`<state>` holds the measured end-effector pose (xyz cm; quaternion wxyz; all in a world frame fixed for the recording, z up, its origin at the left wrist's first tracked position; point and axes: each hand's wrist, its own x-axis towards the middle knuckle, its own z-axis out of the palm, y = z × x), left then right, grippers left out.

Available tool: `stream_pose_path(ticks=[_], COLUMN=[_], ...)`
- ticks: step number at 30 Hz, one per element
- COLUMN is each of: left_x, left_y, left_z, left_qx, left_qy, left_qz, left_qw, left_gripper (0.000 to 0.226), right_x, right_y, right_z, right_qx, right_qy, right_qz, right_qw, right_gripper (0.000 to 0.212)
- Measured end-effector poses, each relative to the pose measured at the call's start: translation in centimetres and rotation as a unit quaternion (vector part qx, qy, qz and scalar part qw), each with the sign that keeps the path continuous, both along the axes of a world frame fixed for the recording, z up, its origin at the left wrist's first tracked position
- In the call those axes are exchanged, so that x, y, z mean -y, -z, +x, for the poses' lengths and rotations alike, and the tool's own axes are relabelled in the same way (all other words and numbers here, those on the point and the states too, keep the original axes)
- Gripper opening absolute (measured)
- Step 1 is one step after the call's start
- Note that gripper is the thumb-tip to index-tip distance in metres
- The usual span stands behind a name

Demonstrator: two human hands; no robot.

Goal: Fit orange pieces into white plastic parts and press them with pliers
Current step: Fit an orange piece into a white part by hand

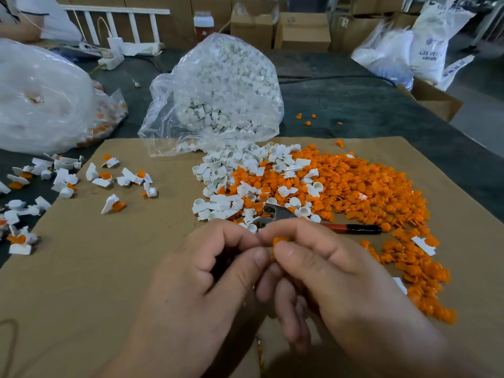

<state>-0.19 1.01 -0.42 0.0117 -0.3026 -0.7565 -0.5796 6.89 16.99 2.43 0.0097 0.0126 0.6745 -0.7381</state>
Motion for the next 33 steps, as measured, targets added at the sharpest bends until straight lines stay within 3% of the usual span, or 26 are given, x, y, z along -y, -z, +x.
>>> stream_pose_path(ticks=[4,8,11,15,18,21,24,26,29,31,33], left_x=[0.1,-0.3,-0.3,-0.5,-0.5,-0.5,-0.6,-0.5,-0.4,-0.5,-0.4], left_y=[-1.1,-0.8,-0.6,-0.9,-1.0,-1.1,-1.1,-1.0,-0.9,-1.3,-1.5], left_z=[-0.6,-0.6,-0.7,-0.7,-0.5,-0.4,-0.4,-0.6,-0.9,-1.1,-1.2], left_qx=[-0.1,-0.184,-0.221,-0.253,-0.27,-0.239,-0.255,-0.195,0.075,0.295,0.382], left_qy=[-0.043,-0.009,0.005,0.006,0.008,0.006,-0.004,-0.018,-0.011,0.032,0.082], left_qz=[-0.107,-0.246,-0.277,-0.281,-0.288,-0.301,-0.283,-0.231,-0.06,0.103,0.195], left_qw=[0.988,0.951,0.935,0.926,0.919,0.923,0.925,0.953,0.995,0.949,0.9], left_gripper=[0.021,0.031,0.036,0.033,0.01,0.018,0.011,0.006,0.009,0.017,0.017], right_x=[-0.2,-1.0,-1.0,-0.9,-0.8,-0.6,-0.7,-0.8,-0.9,-0.8,-0.5], right_y=[-0.3,-0.6,-0.8,-0.8,-0.7,-0.6,-0.5,-0.5,-0.5,-0.6,-0.6], right_z=[-0.5,-0.4,-0.3,-0.3,-0.3,-0.2,-0.2,-0.2,-0.2,-0.1,0.1], right_qx=[0.026,0.073,0.075,0.061,0.039,0.016,0.0,-0.006,-0.011,-0.019,-0.03], right_qy=[0.037,0.007,-0.017,-0.026,-0.034,-0.039,-0.055,-0.066,-0.058,-0.014,0.055], right_qz=[-0.177,-0.27,-0.329,-0.344,-0.327,-0.303,-0.31,-0.329,-0.332,-0.261,-0.125], right_qw=[0.983,0.96,0.941,0.937,0.943,0.952,0.949,0.942,0.941,0.965,0.99], right_gripper=[0.017,0.02,0.021,0.02,0.02,0.021,0.022,0.023,0.018,0.013,0.015])
